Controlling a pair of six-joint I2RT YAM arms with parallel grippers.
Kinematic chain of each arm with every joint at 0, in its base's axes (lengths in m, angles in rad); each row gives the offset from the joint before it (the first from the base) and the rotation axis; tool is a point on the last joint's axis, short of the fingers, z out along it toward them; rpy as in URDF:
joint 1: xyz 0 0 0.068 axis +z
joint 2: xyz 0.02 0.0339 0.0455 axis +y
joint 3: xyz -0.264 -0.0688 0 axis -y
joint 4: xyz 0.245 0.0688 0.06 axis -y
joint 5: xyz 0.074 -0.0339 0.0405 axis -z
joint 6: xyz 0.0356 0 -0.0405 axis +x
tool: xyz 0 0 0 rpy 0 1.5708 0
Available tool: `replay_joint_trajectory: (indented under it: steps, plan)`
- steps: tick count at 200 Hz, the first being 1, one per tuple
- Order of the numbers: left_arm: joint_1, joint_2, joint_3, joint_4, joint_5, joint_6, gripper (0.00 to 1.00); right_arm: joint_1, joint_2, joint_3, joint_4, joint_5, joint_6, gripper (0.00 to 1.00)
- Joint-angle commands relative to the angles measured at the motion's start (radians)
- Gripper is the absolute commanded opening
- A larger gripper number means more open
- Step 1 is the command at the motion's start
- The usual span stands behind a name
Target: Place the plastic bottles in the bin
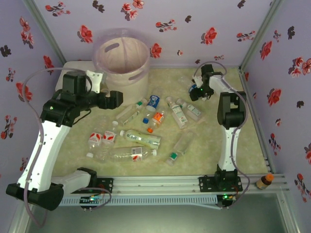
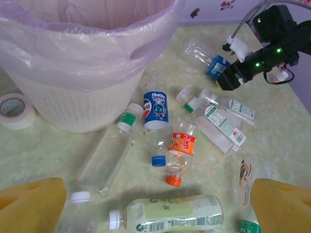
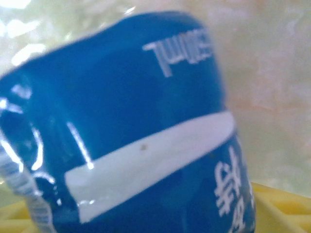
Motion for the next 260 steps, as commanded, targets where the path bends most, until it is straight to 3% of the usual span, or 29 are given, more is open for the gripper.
replay_joint_trajectory:
  steps: [1,40,97,141,158,194,216,238,260]
  plan:
    - [-0.004,0.009,-0.01,0.048,0.023,-0.015,0.97,0.001,-0.035,0.012,-0.027,-0.018,-0.003,0.69]
    - [-0.005,0.023,-0.019,0.068,0.017,-0.017,0.97,0.0,-0.114,0.016,-0.047,0.002,0.003,0.57]
    - [-0.004,-0.028,-0.044,0.166,0.041,-0.122,0.97,-0.008,-0.377,-0.112,-0.031,0.096,0.078,0.55]
    - [-0.024,-0.102,-0.178,0.528,0.145,-0.387,0.96,0.029,-0.74,-0.425,0.177,-0.146,0.298,0.49]
    - [-0.041,-0.111,-0.203,0.606,0.145,-0.432,0.94,0.121,-0.883,-0.551,0.283,-0.185,0.355,0.47]
    - [-0.13,-0.108,-0.251,0.735,0.118,-0.402,0.93,0.366,-1.127,-0.819,0.666,-0.262,0.534,0.36]
    - [-0.195,-0.072,-0.253,0.78,0.121,-0.353,0.93,0.468,-1.17,-0.905,0.839,-0.28,0.65,0.26]
    - [-0.254,-0.034,-0.247,0.786,0.123,-0.29,0.93,0.546,-1.182,-0.938,0.857,-0.251,0.655,0.0]
    - [-0.297,-0.002,-0.262,0.834,0.123,-0.274,0.92,0.582,-1.186,-0.987,0.943,-0.273,0.712,0.0]
